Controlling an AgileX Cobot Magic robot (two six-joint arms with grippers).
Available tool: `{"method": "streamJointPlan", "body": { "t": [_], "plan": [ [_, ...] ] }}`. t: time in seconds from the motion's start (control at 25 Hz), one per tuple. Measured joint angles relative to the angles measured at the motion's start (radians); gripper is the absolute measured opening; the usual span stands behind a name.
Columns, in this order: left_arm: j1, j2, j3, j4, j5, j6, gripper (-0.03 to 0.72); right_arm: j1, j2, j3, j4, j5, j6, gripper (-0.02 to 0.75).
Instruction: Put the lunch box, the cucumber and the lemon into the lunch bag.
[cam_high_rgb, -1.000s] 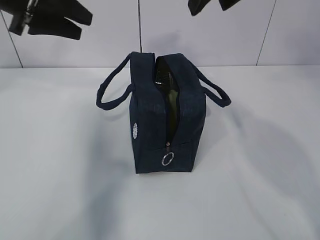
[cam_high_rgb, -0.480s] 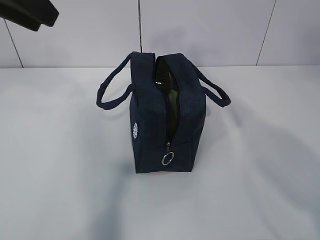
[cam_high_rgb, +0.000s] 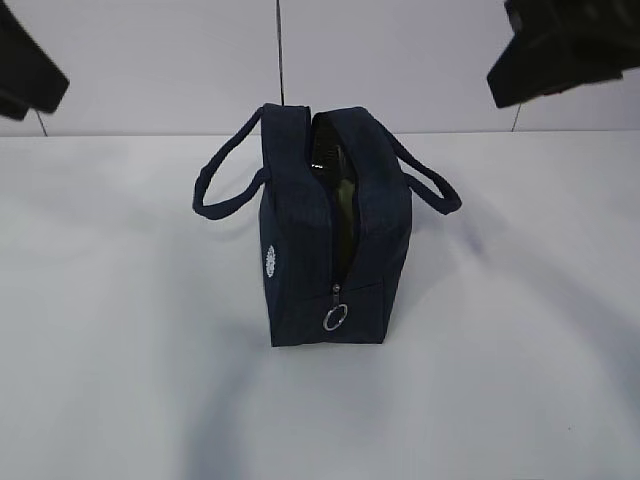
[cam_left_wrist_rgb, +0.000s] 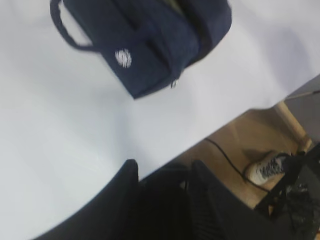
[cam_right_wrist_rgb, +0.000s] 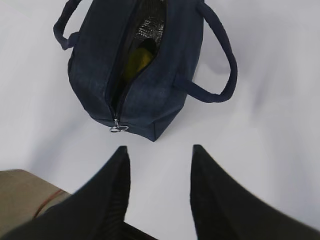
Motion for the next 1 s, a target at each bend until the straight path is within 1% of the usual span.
{"method": "streamJointPlan", "body": {
  "t": [0.12, 0.28, 0.48, 0.56, 0.64, 0.76, 1.0],
  "plan": [
    [0.0, -0.039, 0.096, 0.005, 0.0, -0.001, 0.23, 0.0, -0.101, 0.173, 0.004, -0.143, 0.002, 0.299],
    [0.0, -0.089, 0.191, 0.012, 0.0, -0.001, 0.23, 0.0, -0.206, 0.397, 0.011, -0.358, 0.002, 0.298],
    [-0.01, -0.142, 0.246, 0.012, 0.0, 0.009, 0.204, 0.0, -0.312, 0.629, 0.016, -0.609, -0.002, 0.297],
    [-0.038, -0.159, 0.25, 0.013, 0.0, 0.013, 0.193, 0.0, -0.349, 0.689, 0.016, -0.681, -0.028, 0.297],
    [-0.074, -0.166, 0.25, 0.021, 0.0, 0.013, 0.19, 0.0, -0.384, 0.732, 0.016, -0.728, -0.073, 0.296],
    [-0.137, -0.162, 0.25, 0.056, 0.0, 0.009, 0.187, 0.0, -0.399, 0.755, 0.016, -0.743, -0.131, 0.296],
    [-0.19, -0.13, 0.25, 0.098, 0.0, -0.071, 0.186, 0.002, -0.372, 0.759, 0.016, -0.713, -0.163, 0.297]
  ]
}}
